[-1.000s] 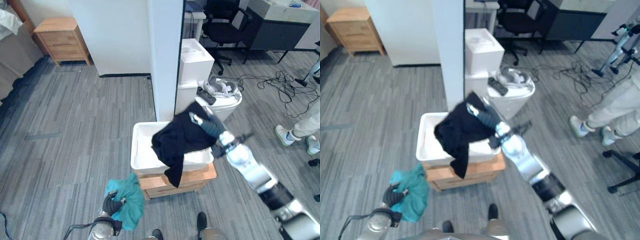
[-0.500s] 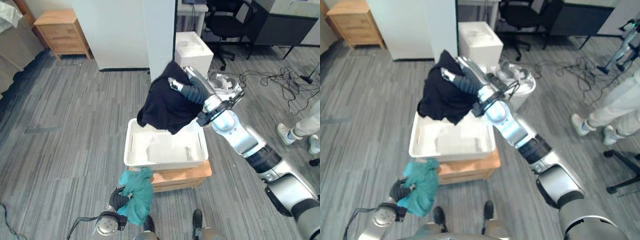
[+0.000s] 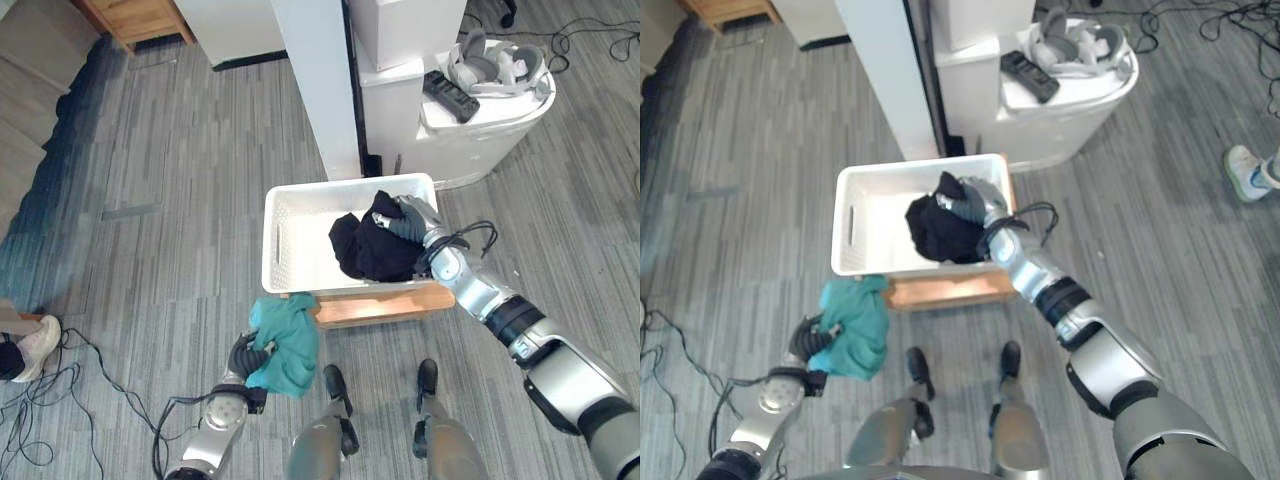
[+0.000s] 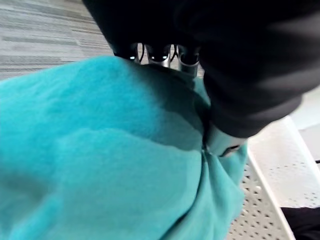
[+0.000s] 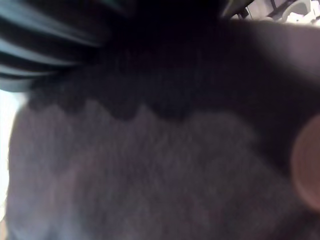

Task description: Tidy up the quilt and then pick up the clothes from the bed and put them into the laundry hamper.

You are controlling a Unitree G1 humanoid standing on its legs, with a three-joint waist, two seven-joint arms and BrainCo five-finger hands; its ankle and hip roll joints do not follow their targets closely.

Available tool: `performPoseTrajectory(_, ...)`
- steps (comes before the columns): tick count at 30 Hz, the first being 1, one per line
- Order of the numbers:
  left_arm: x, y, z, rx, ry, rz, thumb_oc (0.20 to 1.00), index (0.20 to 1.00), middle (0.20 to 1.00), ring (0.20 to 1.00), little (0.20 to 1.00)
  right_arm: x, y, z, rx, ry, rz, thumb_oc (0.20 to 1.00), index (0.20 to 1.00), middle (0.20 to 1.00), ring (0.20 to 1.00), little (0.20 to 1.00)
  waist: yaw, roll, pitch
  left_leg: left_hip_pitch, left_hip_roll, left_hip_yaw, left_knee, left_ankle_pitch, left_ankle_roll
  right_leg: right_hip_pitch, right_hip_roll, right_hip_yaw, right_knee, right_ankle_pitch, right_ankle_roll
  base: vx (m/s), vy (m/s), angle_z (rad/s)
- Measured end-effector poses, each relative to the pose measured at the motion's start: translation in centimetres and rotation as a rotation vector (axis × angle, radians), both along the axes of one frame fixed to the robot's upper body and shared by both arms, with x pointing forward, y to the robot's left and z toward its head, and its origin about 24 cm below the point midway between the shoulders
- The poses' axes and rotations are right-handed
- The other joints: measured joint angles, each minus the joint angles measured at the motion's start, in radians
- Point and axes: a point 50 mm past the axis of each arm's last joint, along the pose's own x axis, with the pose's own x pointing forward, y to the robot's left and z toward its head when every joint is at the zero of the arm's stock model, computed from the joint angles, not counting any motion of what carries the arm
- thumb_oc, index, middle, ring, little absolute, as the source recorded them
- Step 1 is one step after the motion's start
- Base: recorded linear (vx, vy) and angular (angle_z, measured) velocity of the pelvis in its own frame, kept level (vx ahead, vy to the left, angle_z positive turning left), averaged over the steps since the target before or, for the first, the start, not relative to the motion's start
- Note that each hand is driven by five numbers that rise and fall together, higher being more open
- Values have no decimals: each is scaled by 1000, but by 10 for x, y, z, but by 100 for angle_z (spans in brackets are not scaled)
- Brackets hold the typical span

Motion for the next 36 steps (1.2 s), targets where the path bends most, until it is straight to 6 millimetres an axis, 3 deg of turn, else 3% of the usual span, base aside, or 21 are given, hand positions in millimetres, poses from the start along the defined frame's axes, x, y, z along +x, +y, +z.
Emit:
performPoseTrajectory(2, 4, -4, 12, -57, -57, -18, 200, 200, 200, 200, 200, -5, -3, 6, -17, -52, 14, 1000, 1000, 1000, 1000, 1000, -1, -3, 2, 6, 0, -1, 1, 0, 0, 7, 0, -2, 3, 0, 0, 54, 1, 3)
performPoseTrajectory(5, 4, 0, 23, -168, -100, 1, 200, 200, 200, 200, 200, -37, -3, -2, -40, -120, 99, 1000, 1000, 1000, 1000, 1000, -12, -17, 9, 59, 2, -1, 1, -6, -1, 59, 2, -2, 3, 0, 0, 44, -14, -1)
performPoseTrajectory(9, 10, 10, 42, -201, -155, -46, 200, 200, 200, 200, 200, -62, -21, -22, -45, -79, 111, 1000, 1000, 1000, 1000, 1000, -54, -75, 8, 109, 6, 7, 0, -36, -24, 97, 9, 17, -3, -21, -8, 55, -33, -15)
performPoseTrajectory(11, 11, 15, 51, -238, -184, -55, 200, 200, 200, 200, 200, -75, -40, -52, -75, 47, 85, 1000, 1000, 1000, 1000, 1000, -56, -105, -9, 134, 13, 15, -5, -38, -27, 120, 12, 23, -3, -36, -7, 49, -3, -10)
performPoseTrajectory(13, 15, 15, 59, -275, -216, -70, 200, 200, 200, 200, 200, -80, -50, -68, -101, 121, 62, 1000, 1000, 1000, 1000, 1000, -81, -122, -19, 143, 15, 21, -5, -39, -26, 124, 13, 27, -3, -43, -12, 34, 3, -10)
performPoseTrajectory(14, 22, 11, 69, -310, -255, -96, 200, 200, 200, 200, 200, -88, -64, -88, -109, 205, 20, 1000, 1000, 1000, 1000, 1000, -82, -135, -30, 153, 16, 28, -5, -39, -26, 129, 16, 34, -3, -43, -12, 22, -5, -14)
performPoseTrajectory(18, 33, 9, 87, -327, -341, -108, 200, 200, 200, 200, 200, -101, -79, -117, -108, 331, -38, 1000, 1000, 1000, 1000, 1000, -106, -146, -57, 164, 19, 35, -3, -42, -27, 133, 19, 45, -3, -44, -13, 71, 13, -9)
performPoseTrajectory(20, 43, 12, 102, -280, -405, -93, 200, 200, 200, 200, 200, -115, -86, -140, -93, 422, -87, 1000, 1000, 1000, 1000, 1000, -110, -142, -91, 174, 22, 43, -5, -45, -32, 140, 22, 50, -3, -40, -7, 68, 21, -10)
performPoseTrajectory(23, 56, 23, 116, -40, -477, -18, 200, 200, 200, 200, 200, -142, -92, -164, -61, 514, -125, 1000, 1000, 1000, 1000, 1000, -148, -131, -143, 190, 24, 63, -5, -51, -38, 144, 25, 66, -3, -41, -8, 51, 10, -17)
performPoseTrajectory(25, 59, 30, 114, 61, -473, 30, 200, 200, 200, 200, 200, -155, -93, -174, -64, 562, -130, 1000, 1000, 1000, 1000, 1000, -164, -122, -155, 202, 25, 71, -5, -53, -38, 152, 26, 70, -3, -42, -7, 63, 15, -16)
performPoseTrajectory(26, 63, 34, 107, 167, -447, 49, 200, 200, 200, 200, 200, -166, -96, -181, -57, 592, -141, 1000, 1000, 1000, 1000, 1000, -196, -117, -164, 202, 26, 84, -5, -55, -39, 142, 28, 79, -3, -43, -5, 0, 3, -17)
performPoseTrajectory(28, 69, 41, 95, 250, -374, 66, 200, 200, 200, 200, 200, -174, -97, -186, -52, 620, -150, 1000, 1000, 1000, 1000, 1000, -207, -111, -167, 199, 26, 89, -5, -55, -39, 138, 28, 84, -3, -43, -5, -53, 27, -16)
performPoseTrajectory(29, 74, 42, 83, 304, -315, 77, 200, 200, 200, 200, 200, -179, -100, -189, -52, 631, -158, 1000, 1000, 1000, 1000, 1000, -236, -108, -168, 191, 25, 102, -5, -55, -39, 120, 28, 99, -3, -42, -3, -69, 50, -18)
performPoseTrajectory(32, 73, 47, 54, 414, -157, 75, 200, 200, 200, 200, 200, -178, -101, -187, -48, 618, -164, 1000, 1000, 1000, 1000, 1000, -274, -95, -168, 168, 23, 134, -5, -55, -40, 82, 22, 105, -3, -38, 1, -75, 54, -36)
performPoseTrajectory(36, 65, 37, 14, 493, 22, 36, 200, 200, 200, 200, 200, -175, -104, -185, -34, 592, -188, 1000, 1000, 1000, 1000, 1000, -329, -62, -157, 121, 9, 178, -6, -53, -36, 5, 12, 137, -3, -28, 14, -91, 77, -36)
